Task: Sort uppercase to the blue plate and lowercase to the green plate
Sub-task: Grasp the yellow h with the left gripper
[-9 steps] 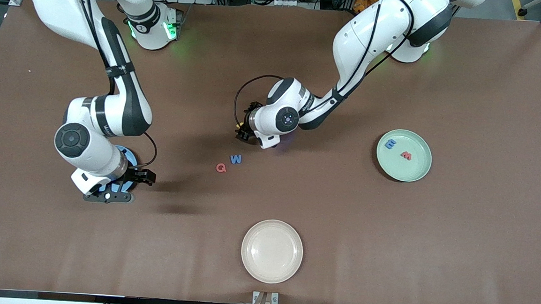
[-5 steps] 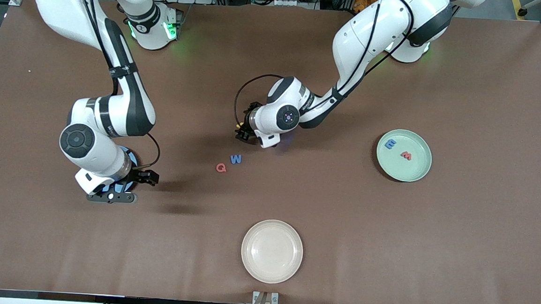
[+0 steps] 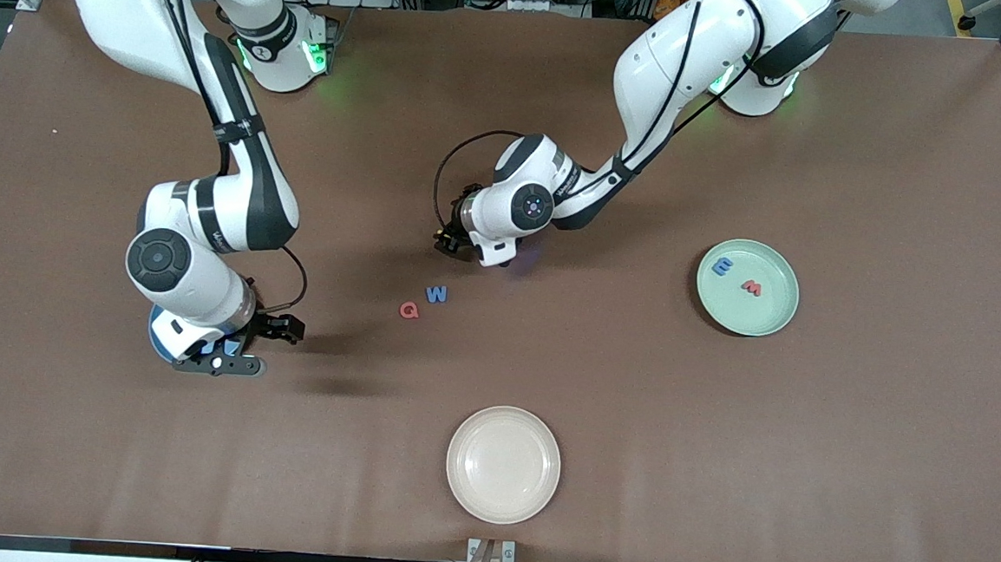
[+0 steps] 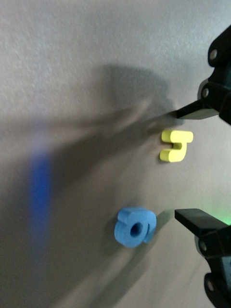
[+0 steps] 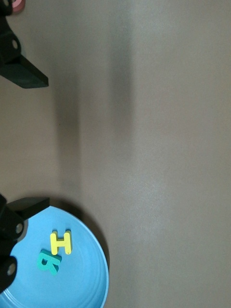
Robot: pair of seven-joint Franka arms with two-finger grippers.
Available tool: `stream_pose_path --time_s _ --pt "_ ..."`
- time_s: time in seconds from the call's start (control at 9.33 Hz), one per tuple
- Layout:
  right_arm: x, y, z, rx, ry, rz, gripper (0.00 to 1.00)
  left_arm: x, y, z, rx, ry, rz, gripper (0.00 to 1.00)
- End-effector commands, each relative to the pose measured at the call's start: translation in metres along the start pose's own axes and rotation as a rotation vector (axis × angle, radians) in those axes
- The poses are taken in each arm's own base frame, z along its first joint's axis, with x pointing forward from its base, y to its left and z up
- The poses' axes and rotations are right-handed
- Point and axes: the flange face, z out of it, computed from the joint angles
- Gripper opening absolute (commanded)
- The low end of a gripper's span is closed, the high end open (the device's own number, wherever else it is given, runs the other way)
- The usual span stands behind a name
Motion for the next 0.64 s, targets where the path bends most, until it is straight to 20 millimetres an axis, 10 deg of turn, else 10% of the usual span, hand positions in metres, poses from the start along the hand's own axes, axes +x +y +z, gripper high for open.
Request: stream_pose_path --time_s 0.0,0.54 --pt "0.0040 -0.0031 -0.0019 -0.001 -0.003 0.014 1.00 0.0038 0.0001 -0.0075 -0.025 0.026 0.037 0.83" --pt "0.0039 -0.0128 0.0008 -0.007 0.005 -0.006 1.00 0.0057 0.0017 -0.0044 -0.024 0.029 0.050 0.51"
